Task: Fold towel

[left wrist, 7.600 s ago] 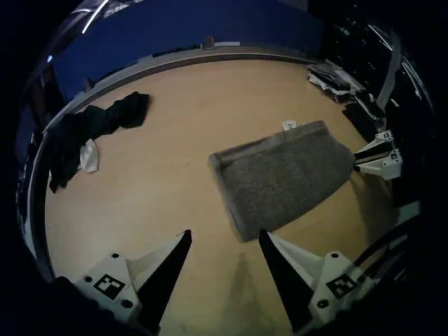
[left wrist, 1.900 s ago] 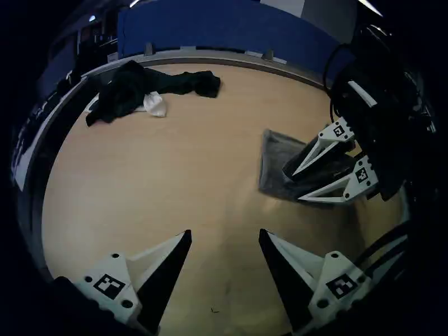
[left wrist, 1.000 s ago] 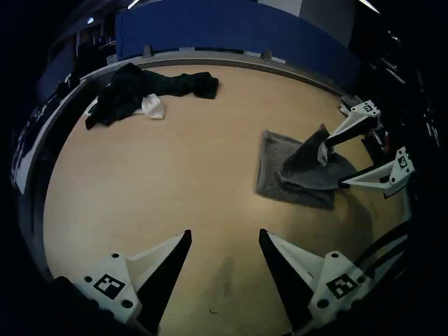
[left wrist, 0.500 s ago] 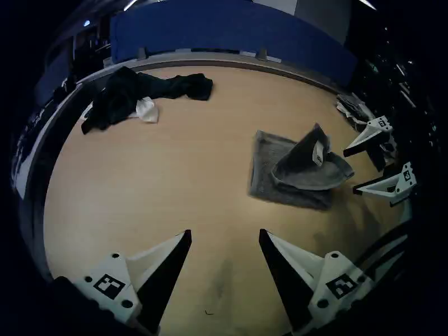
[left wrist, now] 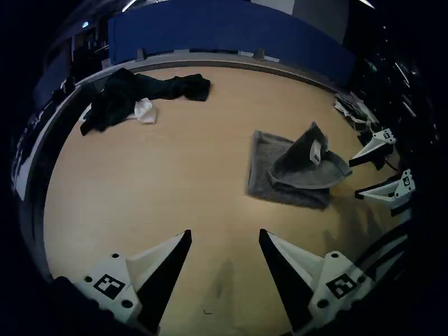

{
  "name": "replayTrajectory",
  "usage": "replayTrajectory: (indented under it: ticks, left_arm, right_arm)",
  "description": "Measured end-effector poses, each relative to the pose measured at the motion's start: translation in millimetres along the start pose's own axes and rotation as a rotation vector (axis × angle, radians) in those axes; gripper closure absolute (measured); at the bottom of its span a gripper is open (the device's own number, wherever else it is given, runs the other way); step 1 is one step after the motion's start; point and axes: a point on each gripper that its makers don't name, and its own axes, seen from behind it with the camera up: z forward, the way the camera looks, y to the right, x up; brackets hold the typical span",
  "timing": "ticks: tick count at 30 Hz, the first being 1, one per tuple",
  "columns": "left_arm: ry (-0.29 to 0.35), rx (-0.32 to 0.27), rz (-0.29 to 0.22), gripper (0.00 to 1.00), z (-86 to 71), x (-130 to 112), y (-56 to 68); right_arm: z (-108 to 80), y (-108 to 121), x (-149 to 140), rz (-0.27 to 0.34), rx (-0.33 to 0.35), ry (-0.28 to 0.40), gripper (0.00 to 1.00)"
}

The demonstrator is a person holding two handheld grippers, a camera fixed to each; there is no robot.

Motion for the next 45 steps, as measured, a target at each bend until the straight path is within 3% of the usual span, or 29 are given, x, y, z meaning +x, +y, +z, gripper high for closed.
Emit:
replayTrajectory:
  ticks: [9,16,26,29,34,45]
  left_arm:
    - [0.0,0.0,0.003,0.11,-0.7,-0.1,-2.1]
    - [0.001,-0.004,0.002,0.11,-0.6,1.9,-1.6]
    - [-0.001,-0.005,0.01,0.11,1.1,2.5,-1.7]
    - [-0.001,-0.008,0.011,0.11,2.2,3.0,-1.2]
    - [-0.001,-0.011,0.017,0.11,2.9,4.3,-0.6]
    - [0.001,-0.01,0.017,0.11,2.4,6.2,-3.3]
  right_arm:
    - [2.8,1.0,-0.1,0.085,-0.024,0.0,0.16]
    - [10.2,4.9,7.3,0.206,-0.058,0.017,0.43]
    - [13.5,3.2,7.6,0.352,-0.081,0.017,0.47]
    - [14.7,2.6,7.5,0.384,-0.086,0.019,0.56]
    - [16.1,2.1,7.7,0.428,-0.086,0.019,0.73]
    - [16.2,-3.0,-1.6,0.441,-0.086,-0.012,0.75]
